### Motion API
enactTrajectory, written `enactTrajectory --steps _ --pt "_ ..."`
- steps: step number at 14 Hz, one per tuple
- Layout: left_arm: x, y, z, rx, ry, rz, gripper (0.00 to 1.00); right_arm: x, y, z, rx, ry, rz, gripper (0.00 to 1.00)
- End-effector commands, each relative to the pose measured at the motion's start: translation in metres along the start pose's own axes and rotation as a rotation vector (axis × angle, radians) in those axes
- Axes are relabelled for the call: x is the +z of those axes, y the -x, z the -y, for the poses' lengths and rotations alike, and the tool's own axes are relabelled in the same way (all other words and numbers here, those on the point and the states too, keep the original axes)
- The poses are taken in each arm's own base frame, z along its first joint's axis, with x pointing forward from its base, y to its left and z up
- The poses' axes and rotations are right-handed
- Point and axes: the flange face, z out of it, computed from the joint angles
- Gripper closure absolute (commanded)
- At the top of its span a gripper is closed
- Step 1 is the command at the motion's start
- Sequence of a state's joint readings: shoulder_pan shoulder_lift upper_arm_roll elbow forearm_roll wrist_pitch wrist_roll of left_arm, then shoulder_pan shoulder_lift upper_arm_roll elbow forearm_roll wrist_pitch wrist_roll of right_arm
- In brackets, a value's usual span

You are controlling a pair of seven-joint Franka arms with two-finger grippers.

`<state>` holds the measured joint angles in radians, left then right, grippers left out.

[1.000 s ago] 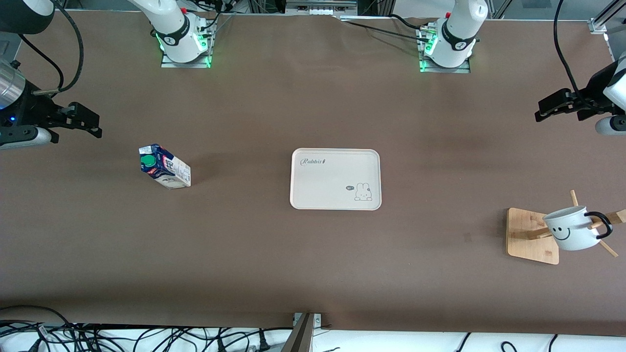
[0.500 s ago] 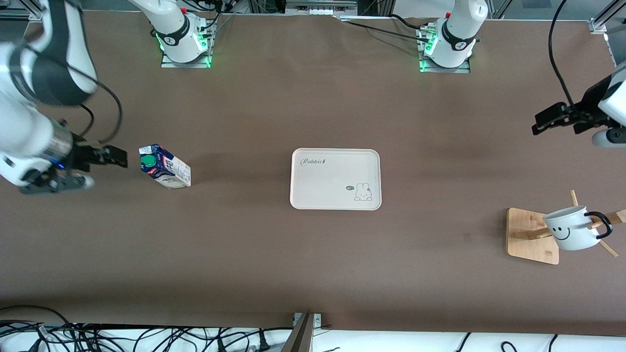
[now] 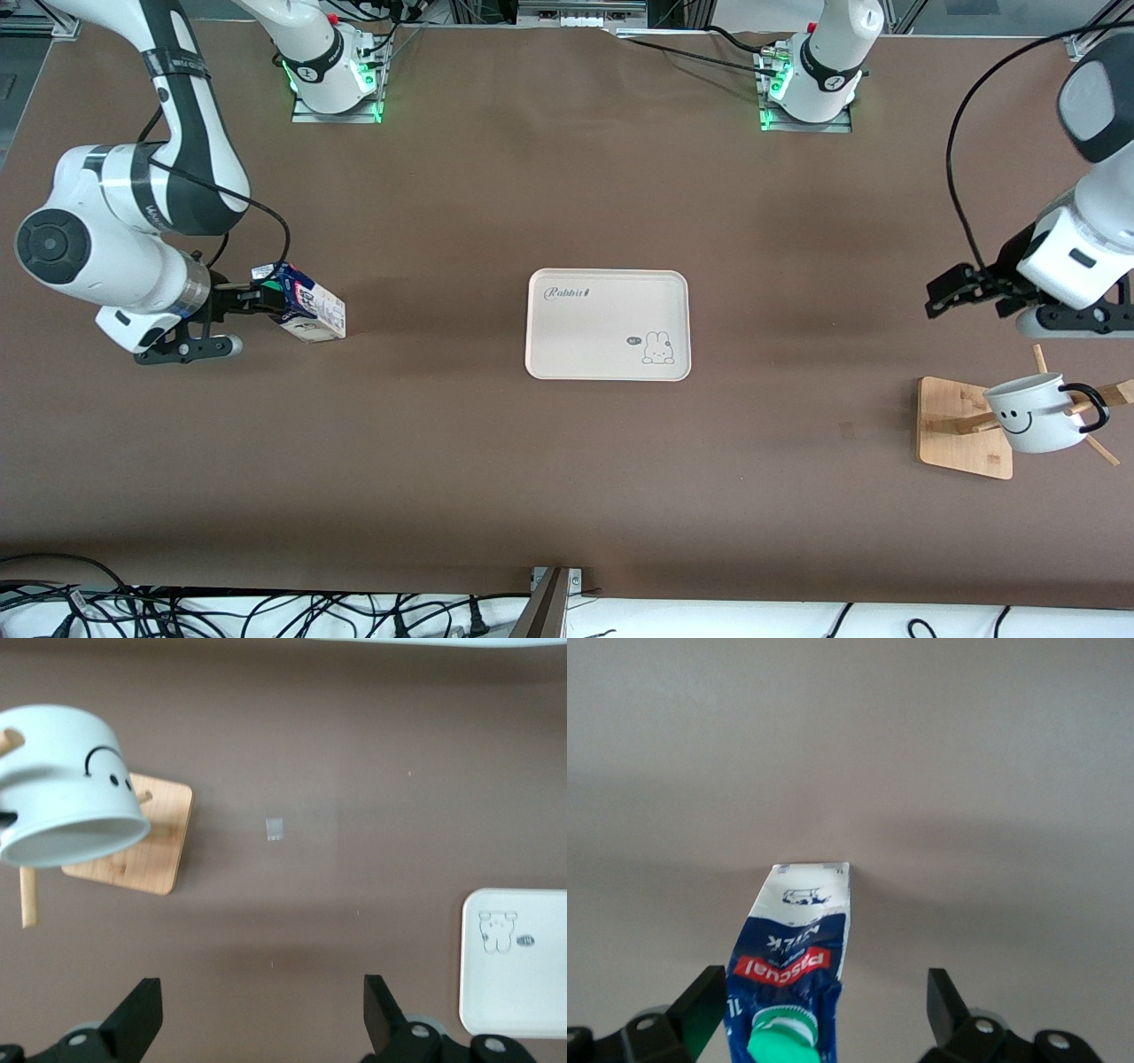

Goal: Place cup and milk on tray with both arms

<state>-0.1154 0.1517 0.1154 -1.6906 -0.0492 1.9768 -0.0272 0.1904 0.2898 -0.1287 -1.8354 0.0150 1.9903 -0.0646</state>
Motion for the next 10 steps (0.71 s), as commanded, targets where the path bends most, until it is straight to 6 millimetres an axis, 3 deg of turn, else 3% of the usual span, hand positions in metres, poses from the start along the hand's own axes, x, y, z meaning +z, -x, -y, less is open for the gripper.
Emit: enactTrajectory --steps 1,4,6,9,10 --pt "0.012 -0.014 0.006 -0.013 0.013 -0.102 0.00 -0.010 0.014 0.013 0.013 -0.011 -0.010 0.00" --pt "0.031 -0.023 0.025 -0.062 0.021 -0.362 0.00 -0.001 0.030 0.021 0.010 -0.017 0.014 0.00" --pt "0.051 -0.013 0.032 -0.073 0.010 -0.490 0.00 0.005 0.040 0.020 0.009 -0.018 0.028 0.00" --pt "0.063 0.001 0.035 -0.082 0.012 -0.463 0.00 0.015 0.047 0.017 0.000 -0.020 0.040 0.02" --pt "0.068 0.010 0.034 -0.084 0.014 -0.446 0.00 0.019 0.049 0.016 0.002 -0.020 0.043 0.07"
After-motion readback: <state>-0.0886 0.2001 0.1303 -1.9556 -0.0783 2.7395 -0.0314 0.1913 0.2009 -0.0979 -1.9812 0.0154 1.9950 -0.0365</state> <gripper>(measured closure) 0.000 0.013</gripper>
